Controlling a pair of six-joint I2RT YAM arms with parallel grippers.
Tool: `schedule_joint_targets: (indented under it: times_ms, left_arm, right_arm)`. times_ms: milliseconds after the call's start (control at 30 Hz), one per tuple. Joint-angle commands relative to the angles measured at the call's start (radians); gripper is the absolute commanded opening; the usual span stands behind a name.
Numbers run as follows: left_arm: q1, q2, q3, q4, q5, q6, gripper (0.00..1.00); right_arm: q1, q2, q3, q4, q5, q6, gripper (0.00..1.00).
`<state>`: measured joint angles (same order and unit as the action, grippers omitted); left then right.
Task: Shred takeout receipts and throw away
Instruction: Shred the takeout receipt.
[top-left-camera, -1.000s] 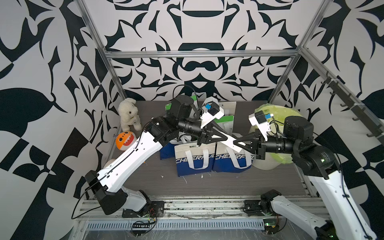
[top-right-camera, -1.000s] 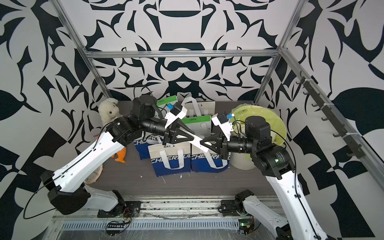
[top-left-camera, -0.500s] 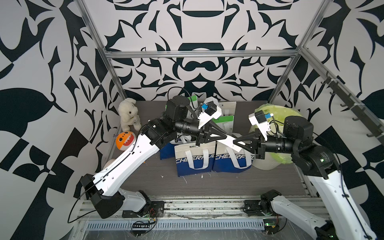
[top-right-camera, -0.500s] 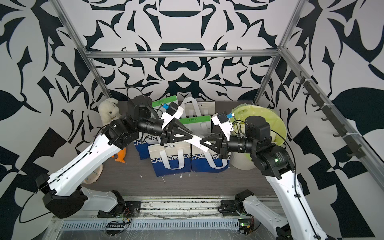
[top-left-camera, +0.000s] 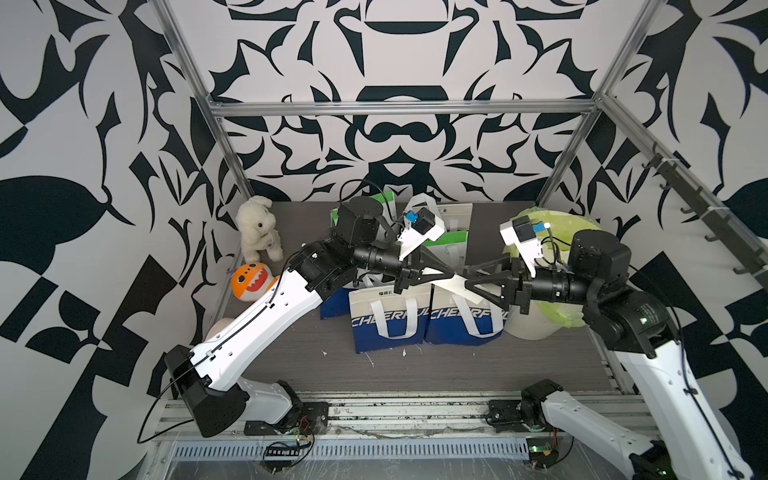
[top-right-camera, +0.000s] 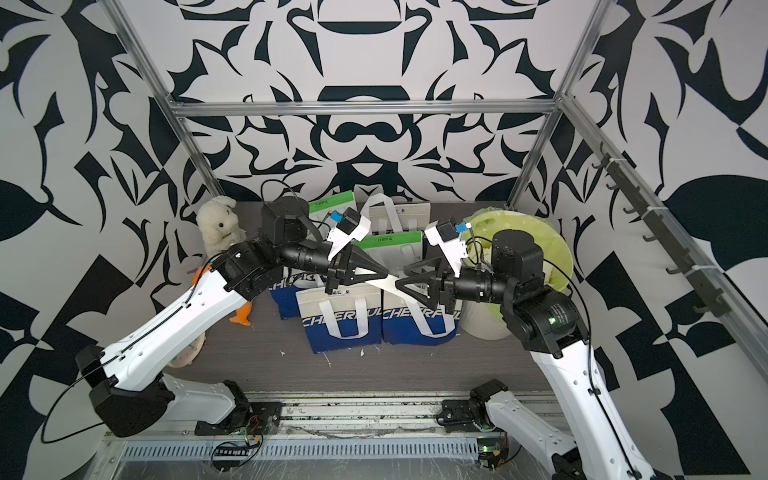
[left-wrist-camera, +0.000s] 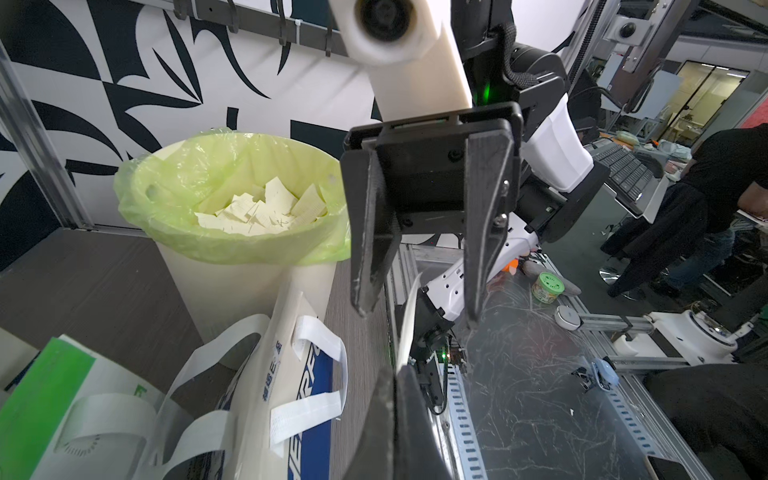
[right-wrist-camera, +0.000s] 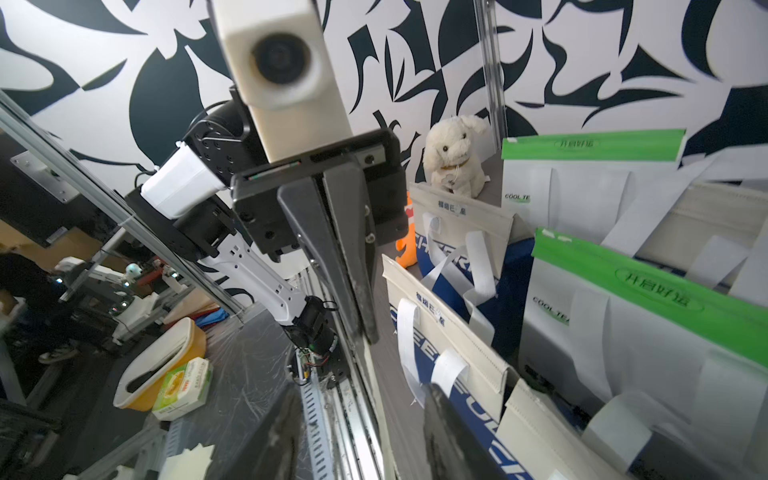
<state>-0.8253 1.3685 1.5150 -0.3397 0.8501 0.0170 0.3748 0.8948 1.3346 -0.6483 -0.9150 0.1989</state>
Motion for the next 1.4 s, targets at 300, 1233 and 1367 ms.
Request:
schedule_joint_targets:
  times_ms: [300, 1233, 1367]
  left_arm:
    - [-0.008, -0.043, -0.059, 0.16, -0.014, -0.074, 0.0]
    - [-0.076, -0.212, -0.354, 0.743, -0.179, -0.133, 0.0]
    - [-0.078, -0.28, -0.406, 0.759, -0.209, -0.142, 0.0]
  right_arm:
    - [0.019, 0.01, -0.052, 0.158, -0.017, 0.079, 0.37]
    - [0.033, 0.092, -0.16, 0.168, 0.415, 0.414, 0.0]
    - [0.029, 0.15, -0.102, 0.102, 0.458, 0.373, 0.0]
